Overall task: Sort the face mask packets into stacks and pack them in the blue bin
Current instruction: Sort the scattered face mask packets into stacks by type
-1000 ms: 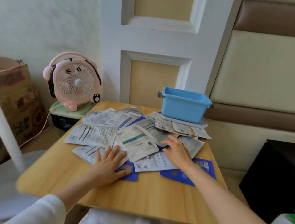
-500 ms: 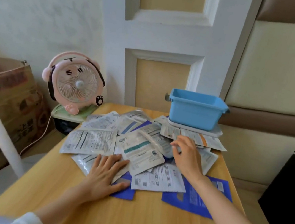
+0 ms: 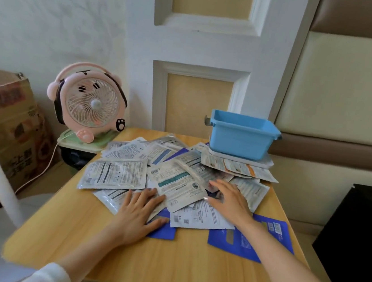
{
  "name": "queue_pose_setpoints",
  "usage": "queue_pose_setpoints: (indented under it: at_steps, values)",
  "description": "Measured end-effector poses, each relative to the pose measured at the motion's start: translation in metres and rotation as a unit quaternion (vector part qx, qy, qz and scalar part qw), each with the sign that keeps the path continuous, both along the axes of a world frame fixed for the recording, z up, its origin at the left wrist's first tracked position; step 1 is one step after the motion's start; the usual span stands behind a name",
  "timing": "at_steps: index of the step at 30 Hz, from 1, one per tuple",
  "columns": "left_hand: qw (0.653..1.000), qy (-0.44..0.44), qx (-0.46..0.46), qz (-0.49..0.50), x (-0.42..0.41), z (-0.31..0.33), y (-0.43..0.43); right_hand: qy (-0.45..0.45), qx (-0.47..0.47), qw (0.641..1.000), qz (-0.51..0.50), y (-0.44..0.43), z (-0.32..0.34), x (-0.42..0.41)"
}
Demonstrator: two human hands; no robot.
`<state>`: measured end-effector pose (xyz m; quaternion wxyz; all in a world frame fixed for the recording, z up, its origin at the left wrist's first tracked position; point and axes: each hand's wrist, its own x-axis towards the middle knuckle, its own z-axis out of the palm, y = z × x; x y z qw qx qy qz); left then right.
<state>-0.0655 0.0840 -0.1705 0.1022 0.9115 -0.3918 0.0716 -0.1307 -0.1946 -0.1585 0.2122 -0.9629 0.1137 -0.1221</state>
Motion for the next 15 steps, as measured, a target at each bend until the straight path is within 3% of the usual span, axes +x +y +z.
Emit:
queue_pose_setpoints:
  at_steps: [7,15]
  values:
    - [1.000,0.012,-0.015,-0.002,0.002,-0.002,0.000,-0.029,-0.053,0.996,-0.072,0.011,0.011,0.005]
    - [1.000,0.016,0.000,-0.008,0.001,0.002,0.000,-0.001,-0.132,0.991,-0.015,0.009,0.029,0.007]
